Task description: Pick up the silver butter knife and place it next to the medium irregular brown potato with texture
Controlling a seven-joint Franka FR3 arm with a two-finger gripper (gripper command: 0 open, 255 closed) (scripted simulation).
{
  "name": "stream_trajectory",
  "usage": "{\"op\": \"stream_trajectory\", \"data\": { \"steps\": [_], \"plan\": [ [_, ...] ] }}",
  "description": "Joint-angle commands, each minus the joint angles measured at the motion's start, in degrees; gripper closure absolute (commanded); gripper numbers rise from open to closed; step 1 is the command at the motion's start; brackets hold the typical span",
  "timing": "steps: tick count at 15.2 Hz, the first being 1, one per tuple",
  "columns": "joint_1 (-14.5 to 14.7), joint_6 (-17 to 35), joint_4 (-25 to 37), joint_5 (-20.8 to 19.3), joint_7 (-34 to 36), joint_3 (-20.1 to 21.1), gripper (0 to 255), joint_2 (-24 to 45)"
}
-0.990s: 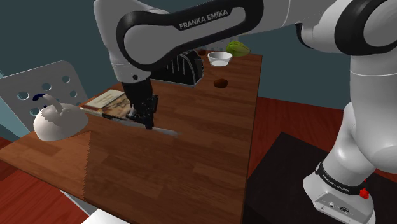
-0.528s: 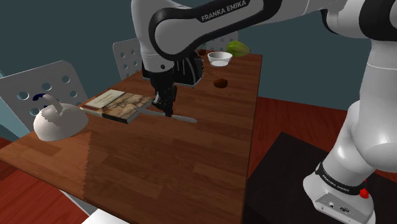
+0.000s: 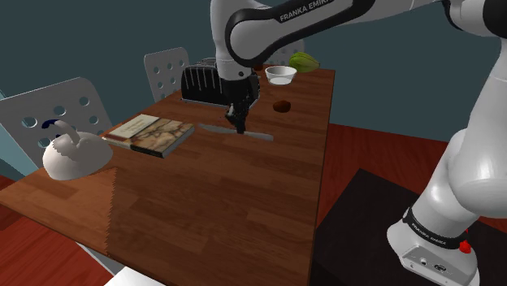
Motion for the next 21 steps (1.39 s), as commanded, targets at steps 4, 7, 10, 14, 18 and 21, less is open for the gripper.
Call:
{"op": "stream_trajectory", "data": {
  "steps": [4, 7, 10, 14, 18, 21],
  "plan": [
    [-3.9, 1.3, -5.5, 1.0, -7.2, -3.0, 255, -4.4],
    [-6.0, 1.6, -7.2, 1.1, -11.3, -5.0, 255, -5.8],
    [-8.1, 1.9, -8.3, 1.1, -15.4, -6.9, 255, -6.7],
    [-10.9, 2.1, -8.9, 0.9, -20.8, -9.7, 255, -7.2],
    [-13.6, 2.1, -8.4, 0.6, -26.1, -12.4, 255, -6.8],
    [-15.6, 2.0, -7.4, 0.4, -30.1, -14.4, 255, -5.9]
  ]
}}
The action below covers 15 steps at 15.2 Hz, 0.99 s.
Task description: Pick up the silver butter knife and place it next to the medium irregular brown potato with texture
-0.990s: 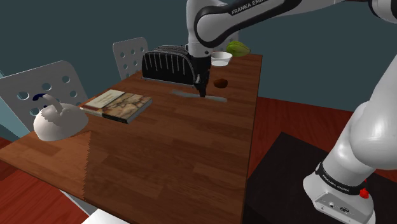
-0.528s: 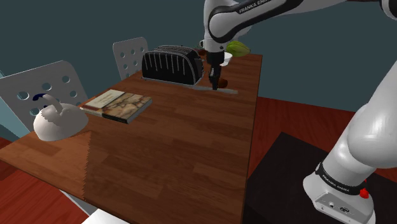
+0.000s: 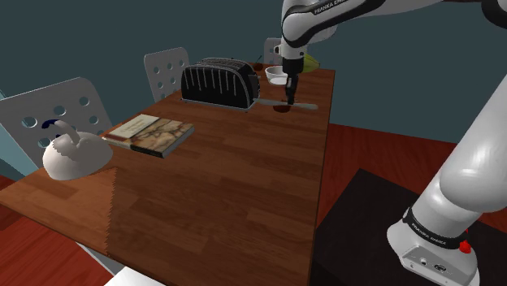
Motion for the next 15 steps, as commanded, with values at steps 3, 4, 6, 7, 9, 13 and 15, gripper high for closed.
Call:
{"op": "stream_trajectory", "data": {
  "steps": [3, 4, 6, 7, 9, 13, 15],
  "plan": [
    [-2.7, 0.0, 1.8, -0.2, -5.4, -2.6, 255, 1.7],
    [-3.4, -0.1, 2.5, -0.2, -6.7, -3.2, 255, 2.2],
    [-4.8, -0.3, 4.1, -0.1, -9.3, -4.5, 255, 3.5],
    [-5.5, -0.5, 4.9, -0.1, -10.6, -5.0, 255, 4.2],
    [-6.8, -0.9, 6.9, 0.1, -13.1, -6.2, 255, 5.7],
    [-9.7, -1.9, 11.8, 0.6, -18.2, -8.2, 255, 9.5],
    [-11.1, -2.5, 14.6, 1.0, -20.5, -9.1, 255, 11.5]
  ]
}}
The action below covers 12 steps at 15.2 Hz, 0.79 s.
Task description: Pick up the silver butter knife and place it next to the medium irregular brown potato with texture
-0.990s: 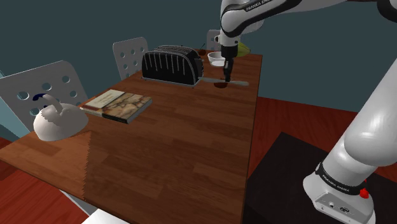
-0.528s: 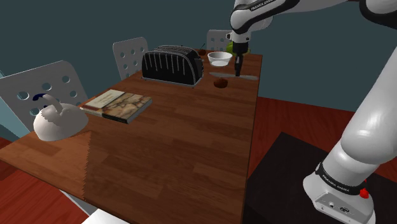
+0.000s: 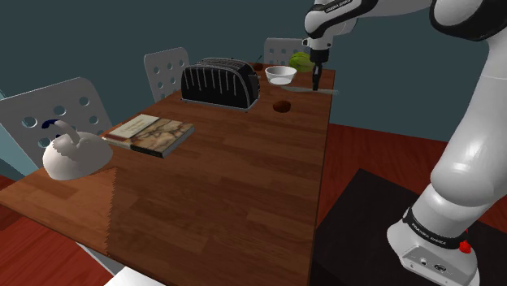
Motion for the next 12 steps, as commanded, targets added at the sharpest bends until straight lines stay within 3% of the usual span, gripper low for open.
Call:
{"op": "stream_trajectory", "data": {
  "steps": [1, 12],
  "plan": [
    [-0.7, 0.4, 1.4, 0.3, -1.2, -0.4, 255, 1.8],
    [-0.8, 8.2, -4.1, 0.6, -1.2, -0.3, 255, 4.1]
  ]
}}
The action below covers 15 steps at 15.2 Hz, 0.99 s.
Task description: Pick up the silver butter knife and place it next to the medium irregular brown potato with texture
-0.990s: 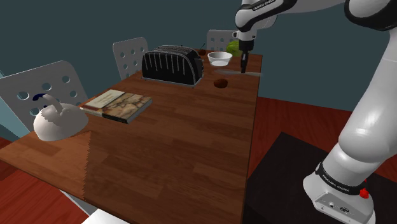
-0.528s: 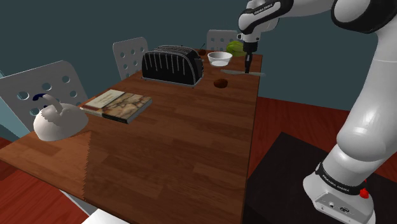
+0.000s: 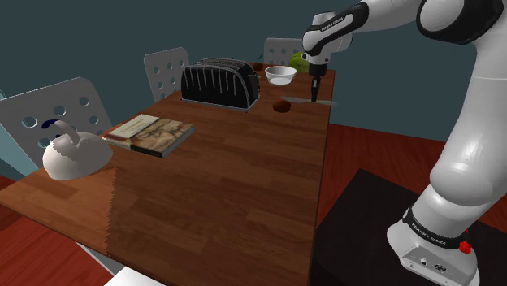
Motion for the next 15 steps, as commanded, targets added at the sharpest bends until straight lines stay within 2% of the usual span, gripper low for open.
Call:
{"op": "stream_trajectory", "data": {
  "steps": [1, 11, 15],
  "plan": [
    [0.0, 1.4, -0.9, 0.1, 0.0, 0.0, 255, 0.6],
    [-0.2, 8.3, -4.3, 0.6, -0.1, 0.2, 255, 3.9],
    [-0.2, 8.3, -4.3, 0.6, -0.1, 0.2, 255, 3.9]
  ]
}}
